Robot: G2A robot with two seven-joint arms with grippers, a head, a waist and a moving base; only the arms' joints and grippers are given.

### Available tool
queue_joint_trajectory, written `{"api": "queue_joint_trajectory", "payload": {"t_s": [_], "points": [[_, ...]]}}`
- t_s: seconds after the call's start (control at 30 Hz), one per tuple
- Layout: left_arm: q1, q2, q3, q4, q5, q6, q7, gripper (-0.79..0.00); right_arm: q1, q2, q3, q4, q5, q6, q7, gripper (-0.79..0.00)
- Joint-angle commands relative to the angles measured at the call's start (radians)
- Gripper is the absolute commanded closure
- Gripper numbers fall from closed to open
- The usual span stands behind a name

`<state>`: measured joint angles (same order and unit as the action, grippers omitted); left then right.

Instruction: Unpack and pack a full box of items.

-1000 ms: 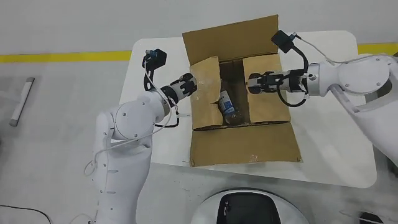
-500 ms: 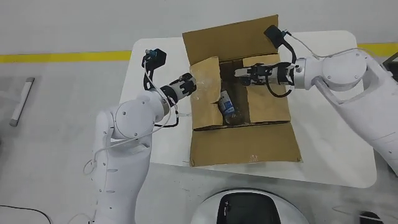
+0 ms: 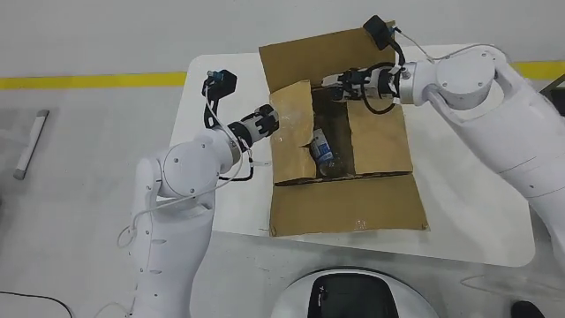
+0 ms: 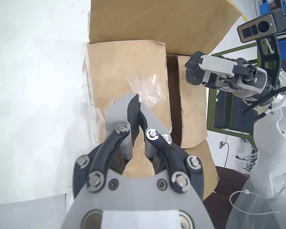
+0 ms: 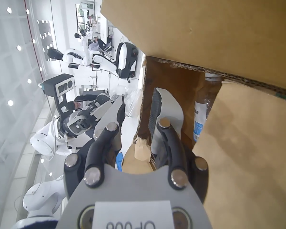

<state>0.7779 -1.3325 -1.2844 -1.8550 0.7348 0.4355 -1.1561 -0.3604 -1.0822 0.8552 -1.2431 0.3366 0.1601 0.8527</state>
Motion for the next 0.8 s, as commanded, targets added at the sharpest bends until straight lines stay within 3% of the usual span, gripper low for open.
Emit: {"api": "queue_joint_trajectory", "payload": {"t_s": [0.0,0.4,0.63,0.77], "points": [[-0.001,0.001,0.001,0.002,-0.002,0.000,0.002,0.000,0.016,-0.012,-0.021,0.020,0.001,0.001,-0.003,-0.252],[-0.010,0.009,0.005,0.008,-0.012,-0.002,0.007,0.000,0.090,-0.067,-0.091,0.100,-0.013,0.015,-0.024,-0.259],[-0.012,0.013,0.008,0.010,-0.018,-0.003,0.009,0.000,0.112,-0.089,-0.120,0.132,-0.038,0.028,-0.019,-0.228],[-0.014,0.016,0.011,0.013,-0.023,-0.004,0.011,0.000,0.116,-0.101,-0.130,0.151,-0.043,0.030,-0.019,-0.172]]}}
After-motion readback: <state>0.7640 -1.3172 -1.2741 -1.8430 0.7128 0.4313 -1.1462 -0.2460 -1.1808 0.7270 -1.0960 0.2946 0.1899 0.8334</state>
